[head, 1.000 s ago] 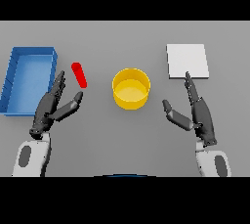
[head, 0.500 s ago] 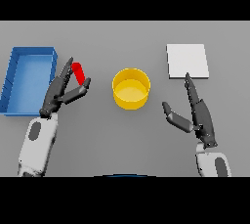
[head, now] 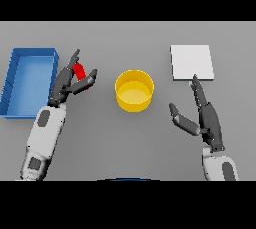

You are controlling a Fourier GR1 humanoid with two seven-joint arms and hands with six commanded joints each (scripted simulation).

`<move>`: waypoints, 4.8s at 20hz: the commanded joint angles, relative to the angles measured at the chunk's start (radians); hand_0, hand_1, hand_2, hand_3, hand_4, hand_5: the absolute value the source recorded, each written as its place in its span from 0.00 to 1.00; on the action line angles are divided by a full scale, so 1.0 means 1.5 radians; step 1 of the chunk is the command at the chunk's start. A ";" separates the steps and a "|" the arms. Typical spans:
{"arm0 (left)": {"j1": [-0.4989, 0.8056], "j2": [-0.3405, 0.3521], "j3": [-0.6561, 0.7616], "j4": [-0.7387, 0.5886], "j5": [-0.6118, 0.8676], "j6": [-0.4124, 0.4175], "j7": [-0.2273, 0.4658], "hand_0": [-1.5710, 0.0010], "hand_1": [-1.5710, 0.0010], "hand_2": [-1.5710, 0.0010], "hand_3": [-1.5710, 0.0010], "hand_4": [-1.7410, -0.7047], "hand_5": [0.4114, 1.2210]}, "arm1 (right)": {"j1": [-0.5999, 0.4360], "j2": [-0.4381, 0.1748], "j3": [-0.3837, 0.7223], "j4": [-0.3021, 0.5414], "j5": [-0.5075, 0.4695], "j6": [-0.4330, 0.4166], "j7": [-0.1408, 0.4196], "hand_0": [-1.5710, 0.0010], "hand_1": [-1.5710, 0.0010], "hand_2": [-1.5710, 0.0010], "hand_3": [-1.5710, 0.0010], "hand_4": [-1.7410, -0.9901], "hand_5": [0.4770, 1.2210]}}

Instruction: Pick up the red beaker and tilt it to pour out 1 green nut into yellow bowl. Pick up the yellow bowl and place it on the metallic measuring scale.

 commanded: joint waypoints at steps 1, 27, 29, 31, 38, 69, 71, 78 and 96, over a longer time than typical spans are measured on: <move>-0.008 -0.003 0.005 0.013 0.004 0.001 -0.013 1.00 1.00 1.00 1.00 0.50 0.34 | 0.003 -0.001 0.001 0.000 -0.002 0.004 0.007 1.00 1.00 1.00 1.00 0.66 0.22; -0.080 -0.022 0.048 0.028 0.079 -0.007 -0.082 0.01 0.01 0.01 0.02 0.03 0.89 | 0.000 -0.001 -0.001 0.003 -0.004 0.004 -0.002 1.00 1.00 1.00 1.00 0.68 0.23; -0.081 -0.009 0.032 0.019 0.066 -0.010 -0.073 0.01 0.01 0.01 0.01 0.02 0.89 | -0.004 -0.003 0.000 0.010 0.010 -0.004 -0.009 1.00 1.00 1.00 1.00 0.69 0.24; -0.082 0.001 0.018 0.011 0.055 -0.011 -0.064 0.01 0.01 0.01 0.01 0.02 0.89 | -0.006 -0.002 0.004 0.004 0.020 -0.010 -0.018 1.00 1.00 1.00 1.00 0.69 0.24; -0.104 0.062 -0.068 -0.027 -0.036 -0.021 -0.006 0.00 0.00 0.00 0.00 0.01 0.88 | 0.000 -0.008 0.002 0.006 0.024 -0.010 -0.013 1.00 1.00 1.00 1.00 0.72 0.24; -0.467 0.154 -0.636 0.107 -0.604 -0.237 -0.027 0.00 0.00 0.00 0.02 0.01 1.00 | -0.004 0.018 0.003 0.007 0.025 -0.027 0.011 1.00 1.00 1.00 1.00 0.76 0.13; -0.490 0.153 -0.663 0.121 -0.635 -0.233 -0.037 0.00 0.00 0.00 0.01 0.00 1.00 | 0.007 0.019 0.005 0.006 0.017 -0.020 -0.011 1.00 1.00 1.00 1.00 0.78 0.12; -0.523 0.145 -0.742 0.138 -0.715 -0.209 -0.072 0.00 0.00 0.00 0.00 0.01 1.00 | 0.004 0.018 0.003 0.001 0.018 -0.022 -0.004 1.00 1.00 1.00 1.00 0.81 0.14; -0.815 0.225 -0.508 0.375 -0.619 -0.215 -0.037 0.00 0.00 0.00 0.03 0.01 1.00 | -0.005 0.018 0.009 0.006 0.004 -0.005 -0.020 1.00 1.00 1.00 1.00 0.85 0.13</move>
